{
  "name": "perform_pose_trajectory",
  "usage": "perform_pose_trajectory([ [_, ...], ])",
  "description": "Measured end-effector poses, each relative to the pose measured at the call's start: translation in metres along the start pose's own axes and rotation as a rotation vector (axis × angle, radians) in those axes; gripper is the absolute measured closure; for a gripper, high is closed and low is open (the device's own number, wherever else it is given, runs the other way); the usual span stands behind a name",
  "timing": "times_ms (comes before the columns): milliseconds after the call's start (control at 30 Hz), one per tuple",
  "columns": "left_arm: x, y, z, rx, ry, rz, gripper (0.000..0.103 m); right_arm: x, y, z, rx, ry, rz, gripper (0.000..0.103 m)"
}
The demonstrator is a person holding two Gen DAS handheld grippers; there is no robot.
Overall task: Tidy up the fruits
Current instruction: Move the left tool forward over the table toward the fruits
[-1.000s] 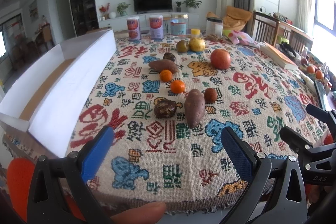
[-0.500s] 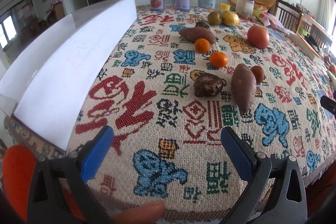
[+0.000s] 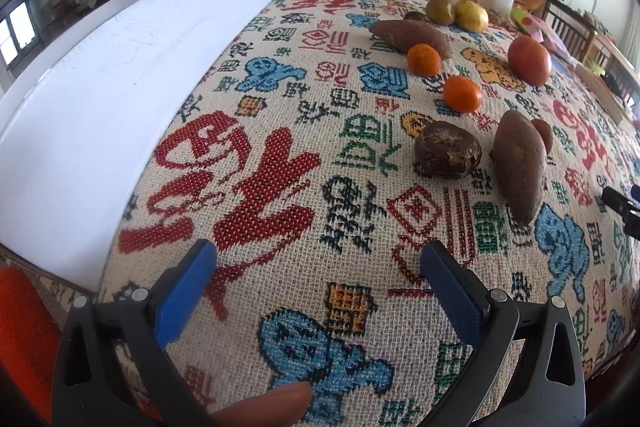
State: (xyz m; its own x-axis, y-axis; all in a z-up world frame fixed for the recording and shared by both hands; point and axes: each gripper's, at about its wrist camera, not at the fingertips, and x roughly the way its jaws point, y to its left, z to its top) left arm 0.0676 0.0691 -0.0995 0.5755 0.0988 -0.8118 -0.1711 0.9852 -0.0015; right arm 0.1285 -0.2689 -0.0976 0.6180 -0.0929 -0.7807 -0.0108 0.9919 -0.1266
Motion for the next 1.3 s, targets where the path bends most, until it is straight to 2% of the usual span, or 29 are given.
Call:
perform_pose_trajectory([
  [200, 0.000, -0.001, -0.001, -0.004, 0.003, 0.002, 0.000, 0.001, -0.002, -0.002, 0.025, 0.010, 0.012, 0.000],
  [367, 0.000, -0.001, -0.002, -0.009, 0.009, 0.006, 0.000, 0.006, -0.012, -0.002, 0.079, 0.038, 0.074, 0.000],
  [1300, 0.001, -0.001, 0.000, -0.006, 0.041, 0.003, 0.000, 0.006, -0.011, -0.002, 0.074, 0.036, 0.066, 0.000],
])
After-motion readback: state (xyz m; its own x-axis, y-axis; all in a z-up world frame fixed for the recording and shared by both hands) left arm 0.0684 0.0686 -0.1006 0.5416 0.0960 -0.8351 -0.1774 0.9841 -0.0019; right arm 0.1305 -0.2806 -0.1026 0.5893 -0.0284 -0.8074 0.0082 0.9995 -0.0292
